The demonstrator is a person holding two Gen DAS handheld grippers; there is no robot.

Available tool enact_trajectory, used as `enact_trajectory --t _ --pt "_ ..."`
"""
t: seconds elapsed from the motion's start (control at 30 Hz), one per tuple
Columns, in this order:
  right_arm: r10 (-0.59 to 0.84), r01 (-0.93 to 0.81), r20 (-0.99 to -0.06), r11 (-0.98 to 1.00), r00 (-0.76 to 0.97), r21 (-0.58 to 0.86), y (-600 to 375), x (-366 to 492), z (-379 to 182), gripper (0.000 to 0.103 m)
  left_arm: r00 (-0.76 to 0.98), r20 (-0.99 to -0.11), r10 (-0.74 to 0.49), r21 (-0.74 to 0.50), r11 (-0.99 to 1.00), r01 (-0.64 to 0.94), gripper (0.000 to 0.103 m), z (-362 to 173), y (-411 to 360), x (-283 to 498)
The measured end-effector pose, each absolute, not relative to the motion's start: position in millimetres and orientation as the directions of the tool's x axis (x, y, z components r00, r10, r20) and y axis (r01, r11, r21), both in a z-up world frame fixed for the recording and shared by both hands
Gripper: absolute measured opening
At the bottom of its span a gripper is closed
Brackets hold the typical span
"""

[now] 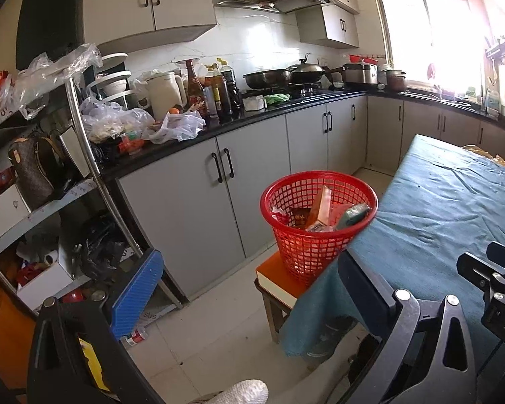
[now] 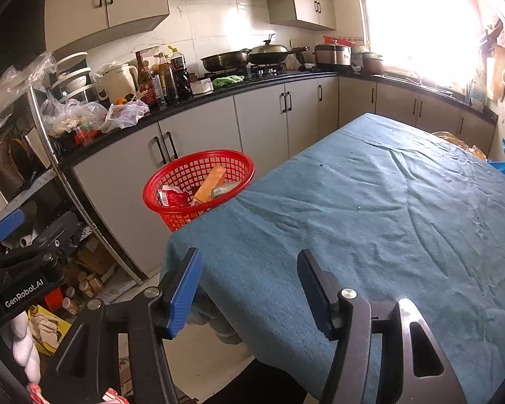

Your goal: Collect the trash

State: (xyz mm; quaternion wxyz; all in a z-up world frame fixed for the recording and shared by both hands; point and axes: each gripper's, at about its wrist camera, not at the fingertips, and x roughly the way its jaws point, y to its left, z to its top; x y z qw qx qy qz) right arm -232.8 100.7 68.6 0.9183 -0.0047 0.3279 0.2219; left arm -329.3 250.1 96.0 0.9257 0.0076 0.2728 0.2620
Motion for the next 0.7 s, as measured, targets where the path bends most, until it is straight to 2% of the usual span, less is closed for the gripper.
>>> enact_trajectory --t 0.4,0.7 --pt "0.405 -0.417 -0.594 0.9 0.695 0.126 101 -244 73 0.066 0.715 -0.51 0.479 0.161 0.869 -0.468 0.103 96 241 -341" --pt "0.401 -0.407 -0.598 0.904 0.694 0.134 98 -246 69 0.067 0.708 -0.569 0.418 0.131 0.896 -0.424 0.103 86 238 -339"
